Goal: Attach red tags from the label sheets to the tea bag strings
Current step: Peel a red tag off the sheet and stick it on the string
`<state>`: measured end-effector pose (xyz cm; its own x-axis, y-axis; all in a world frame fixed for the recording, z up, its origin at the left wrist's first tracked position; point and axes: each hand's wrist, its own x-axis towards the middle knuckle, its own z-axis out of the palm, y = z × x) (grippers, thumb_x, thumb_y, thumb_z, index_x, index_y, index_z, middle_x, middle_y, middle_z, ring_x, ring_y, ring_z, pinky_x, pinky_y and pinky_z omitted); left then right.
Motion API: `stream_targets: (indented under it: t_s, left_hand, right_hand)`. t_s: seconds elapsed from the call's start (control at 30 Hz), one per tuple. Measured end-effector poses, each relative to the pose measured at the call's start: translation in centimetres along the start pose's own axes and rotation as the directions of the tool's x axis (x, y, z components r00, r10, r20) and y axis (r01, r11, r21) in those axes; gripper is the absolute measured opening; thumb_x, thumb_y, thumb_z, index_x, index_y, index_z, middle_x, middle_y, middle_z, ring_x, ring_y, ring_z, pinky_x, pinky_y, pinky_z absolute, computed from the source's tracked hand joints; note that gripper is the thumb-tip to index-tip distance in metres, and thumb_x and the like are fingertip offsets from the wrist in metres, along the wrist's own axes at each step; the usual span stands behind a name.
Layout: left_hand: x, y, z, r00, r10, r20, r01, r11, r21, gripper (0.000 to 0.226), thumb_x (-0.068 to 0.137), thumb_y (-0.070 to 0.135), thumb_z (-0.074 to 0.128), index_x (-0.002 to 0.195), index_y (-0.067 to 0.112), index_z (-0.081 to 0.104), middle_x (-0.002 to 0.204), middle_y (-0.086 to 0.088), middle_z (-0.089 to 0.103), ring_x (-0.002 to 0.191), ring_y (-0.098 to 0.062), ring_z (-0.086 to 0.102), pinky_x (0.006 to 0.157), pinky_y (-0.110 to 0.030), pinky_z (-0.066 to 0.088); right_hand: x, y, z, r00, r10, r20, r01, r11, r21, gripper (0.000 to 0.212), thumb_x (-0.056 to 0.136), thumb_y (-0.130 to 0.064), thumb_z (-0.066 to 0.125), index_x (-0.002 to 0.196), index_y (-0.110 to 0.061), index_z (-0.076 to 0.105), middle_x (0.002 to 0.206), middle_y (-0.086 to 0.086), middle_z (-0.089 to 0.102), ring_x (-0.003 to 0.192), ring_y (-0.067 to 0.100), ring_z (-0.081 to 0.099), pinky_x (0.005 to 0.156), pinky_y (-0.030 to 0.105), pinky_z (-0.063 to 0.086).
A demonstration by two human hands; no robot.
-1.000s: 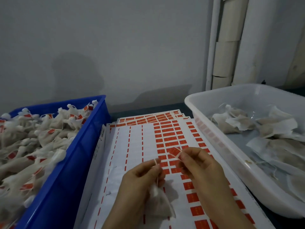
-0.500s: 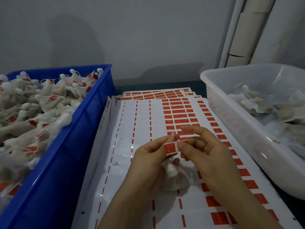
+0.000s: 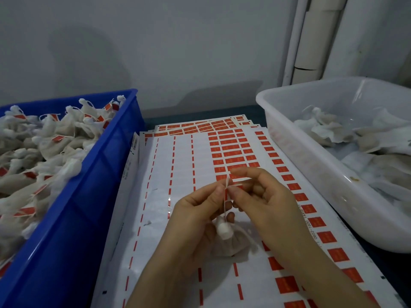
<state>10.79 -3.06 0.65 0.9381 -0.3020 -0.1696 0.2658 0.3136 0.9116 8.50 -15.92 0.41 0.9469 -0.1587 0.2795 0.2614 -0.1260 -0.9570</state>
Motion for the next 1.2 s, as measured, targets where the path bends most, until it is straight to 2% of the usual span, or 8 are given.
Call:
stream_targets:
  t_s: [0.17,0.33,0.43,0.53,0.63,0.8,1.0,1.2]
  left_hand:
    - [0.1,-0.2,0.0,0.999,0.026,-0.024,-0.026,1.0,0.007,0.015,0.072,0.023,0.064,0.078,0.016,0.076,0.085,-0.012,0.071,0.071,-0.019,0.069,0.058,-0.027,0.056]
    - [0.0,-0.5,0.3,0.994,0.082,-0.071,-0.076,0.993,0.089,0.036,0.07,0.039,0.061,0.093,0.016,0.075,0.096,-0.008,0.073,0.088,-0.025,0.07,0.066,-0.029,0.056]
    - [0.0,-0.9,0.6,0.99,0.116,-0.086,-0.098,0.978,0.184,0.052,0.061,0.058,0.056,0.096,0.024,0.072,0.097,0.004,0.074,0.095,-0.019,0.069,0.082,-0.035,0.055]
    - [0.0,-1.0,0.9,0.984,0.163,-0.077,-0.141,0.962,0.232,0.031,0.061,0.042,0.067,0.088,0.031,0.074,0.094,0.007,0.073,0.092,-0.015,0.069,0.075,-0.029,0.057]
    - [0.2,-1.0,0.7,0.971,0.201,-0.13,-0.168,0.96,0.226,0.024,0.065,0.036,0.066,0.087,0.031,0.075,0.09,0.008,0.074,0.086,-0.012,0.07,0.066,-0.022,0.056]
    - [0.3,-0.9,0.4,0.903,0.366,-0.226,-0.273,0.893,0.357,0.038,0.059,0.037,0.067,0.096,0.029,0.063,0.08,0.011,0.073,0.073,-0.008,0.07,0.055,-0.014,0.053]
    - [0.6,-1.9,0.0,0.808,0.513,-0.292,-0.312,0.791,0.526,0.025,0.07,0.022,0.077,0.081,0.022,0.055,0.077,0.015,0.07,0.07,-0.008,0.068,0.055,-0.013,0.053]
    - [0.1,-2.1,0.0,0.726,0.658,-0.201,-0.382,0.629,0.677,0.015,0.064,0.038,0.065,0.079,0.041,0.064,0.086,0.033,0.065,0.088,0.008,0.062,0.068,-0.001,0.047]
  right_hand:
    - [0.0,0.3,0.2,1.0,-0.006,-0.027,0.007,1.0,0.013,0.02,0.08,-0.022,0.065,0.092,-0.037,0.059,0.083,-0.034,0.064,0.082,-0.011,0.062,0.058,0.001,0.043]
    - [-0.1,0.5,0.4,0.995,0.014,-0.097,-0.012,1.0,0.022,0.016,0.08,-0.024,0.066,0.086,-0.037,0.059,0.083,-0.039,0.061,0.084,-0.015,0.058,0.057,-0.001,0.041]
    - [0.0,0.7,0.2,0.987,0.047,-0.151,-0.043,0.999,0.024,0.013,0.08,-0.026,0.066,0.082,-0.037,0.059,0.082,-0.037,0.061,0.082,-0.014,0.058,0.056,-0.001,0.041]
    - [0.1,0.8,0.0,0.987,0.046,-0.155,-0.043,0.999,0.023,0.014,0.08,-0.024,0.066,0.08,-0.036,0.059,0.075,-0.038,0.061,0.078,-0.014,0.059,0.054,0.0,0.042]
    - [0.1,0.9,0.2,0.99,0.043,-0.135,-0.043,0.999,0.002,0.009,0.077,-0.029,0.065,0.079,-0.037,0.06,0.074,-0.038,0.062,0.078,-0.013,0.06,0.058,0.0,0.043]
    - [0.2,1.1,0.4,0.993,0.057,-0.103,-0.064,0.996,-0.064,0.01,0.079,-0.029,0.065,0.075,-0.037,0.059,0.069,-0.039,0.06,0.075,-0.014,0.059,0.058,-0.001,0.043]
    - [0.0,1.1,0.5,0.993,0.073,-0.093,-0.082,0.992,-0.097,0.009,0.081,-0.03,0.064,0.075,-0.035,0.058,0.071,-0.037,0.061,0.074,-0.013,0.059,0.055,0.0,0.043]
    - [-0.1,1.0,0.6,0.99,0.076,-0.118,-0.089,0.99,-0.105,0.007,0.078,-0.032,0.065,0.075,-0.034,0.059,0.07,-0.035,0.061,0.077,-0.007,0.061,0.058,0.0,0.042]
